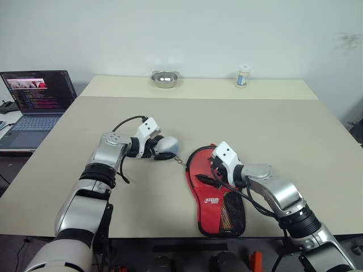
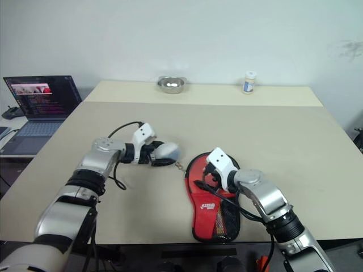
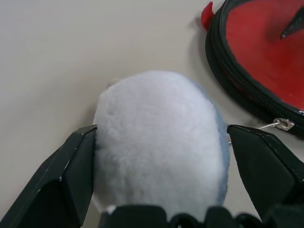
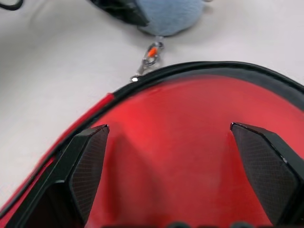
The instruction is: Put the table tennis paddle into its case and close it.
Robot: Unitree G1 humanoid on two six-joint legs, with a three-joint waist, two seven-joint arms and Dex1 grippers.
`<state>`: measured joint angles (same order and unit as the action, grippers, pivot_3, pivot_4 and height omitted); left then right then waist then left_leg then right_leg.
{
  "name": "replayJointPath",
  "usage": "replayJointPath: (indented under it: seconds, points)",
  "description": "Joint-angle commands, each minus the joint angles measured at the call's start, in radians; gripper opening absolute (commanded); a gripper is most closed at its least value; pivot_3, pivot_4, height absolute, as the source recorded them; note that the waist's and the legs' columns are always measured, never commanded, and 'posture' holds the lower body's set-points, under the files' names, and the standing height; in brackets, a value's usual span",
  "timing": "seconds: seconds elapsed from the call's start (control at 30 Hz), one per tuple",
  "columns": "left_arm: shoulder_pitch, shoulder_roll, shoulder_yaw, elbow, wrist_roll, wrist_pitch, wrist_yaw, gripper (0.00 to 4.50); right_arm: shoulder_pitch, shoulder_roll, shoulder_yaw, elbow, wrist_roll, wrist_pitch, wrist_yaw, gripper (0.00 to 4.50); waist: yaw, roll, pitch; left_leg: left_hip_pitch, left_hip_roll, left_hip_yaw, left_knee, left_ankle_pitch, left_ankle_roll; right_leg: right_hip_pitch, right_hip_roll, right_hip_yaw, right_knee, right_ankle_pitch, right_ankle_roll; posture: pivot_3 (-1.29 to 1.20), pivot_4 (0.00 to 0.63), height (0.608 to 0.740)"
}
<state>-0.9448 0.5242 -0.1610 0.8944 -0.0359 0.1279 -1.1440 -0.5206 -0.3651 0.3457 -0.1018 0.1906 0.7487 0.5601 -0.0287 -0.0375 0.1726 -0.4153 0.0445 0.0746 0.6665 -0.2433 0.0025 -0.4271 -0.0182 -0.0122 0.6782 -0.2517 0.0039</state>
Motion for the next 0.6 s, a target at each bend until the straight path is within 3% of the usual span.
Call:
replayJointPath:
  seconds: [0.03, 0.27, 0.37, 0.43, 0.6]
  points:
    - [-0.024, -0.006, 0.003, 0.014, 0.016, -0.014, -0.003, 3.95, 0.020, 0.000, 0.012, 0.019, -0.034, -0.012, -0.005, 4.50, 0.000, 0.000, 0.000, 0.000, 0.000, 0.000, 0.000, 0.000, 0.000, 0.000, 0.000, 0.000, 0.000, 0.000, 0.000, 0.00, 0.150, 0.740]
    - [-0.081, -0.038, 0.025, 0.064, 0.031, -0.011, 0.081, 1.61, 0.046, -0.003, 0.050, 0.069, -0.071, 0.014, 0.007, 4.50, 0.001, -0.002, -0.002, 0.002, 0.000, 0.000, 0.000, 0.000, 0.000, 0.002, 0.000, 0.000, 0.000, 0.000, 0.000, 0.00, 0.150, 0.740]
    - [-0.145, -0.069, 0.013, 0.156, 0.071, -0.057, 0.157, 0.86, 0.045, 0.000, 0.052, 0.085, -0.082, 0.021, 0.012, 4.50, 0.002, -0.004, -0.003, 0.005, 0.000, -0.001, 0.001, 0.000, 0.000, 0.005, 0.000, -0.001, 0.000, -0.002, 0.004, 0.00, 0.150, 0.740]
    - [-0.201, -0.098, -0.003, 0.233, 0.110, -0.098, 0.211, 0.55, 0.043, 0.001, 0.055, 0.094, -0.086, 0.023, 0.017, 4.50, 0.003, -0.005, -0.004, 0.006, -0.001, -0.001, 0.001, 0.000, 0.000, 0.007, 0.000, -0.001, 0.000, -0.003, 0.004, 0.00, 0.150, 0.740]
    - [-0.327, -0.179, -0.026, 0.379, 0.195, -0.168, 0.343, 0.49, 0.045, 0.005, 0.060, 0.101, -0.090, 0.037, 0.017, 4.50, 0.002, -0.006, -0.004, 0.007, 0.000, 0.000, 0.001, 0.000, 0.000, 0.007, 0.000, 0.000, 0.000, -0.003, 0.004, 0.00, 0.150, 0.740]
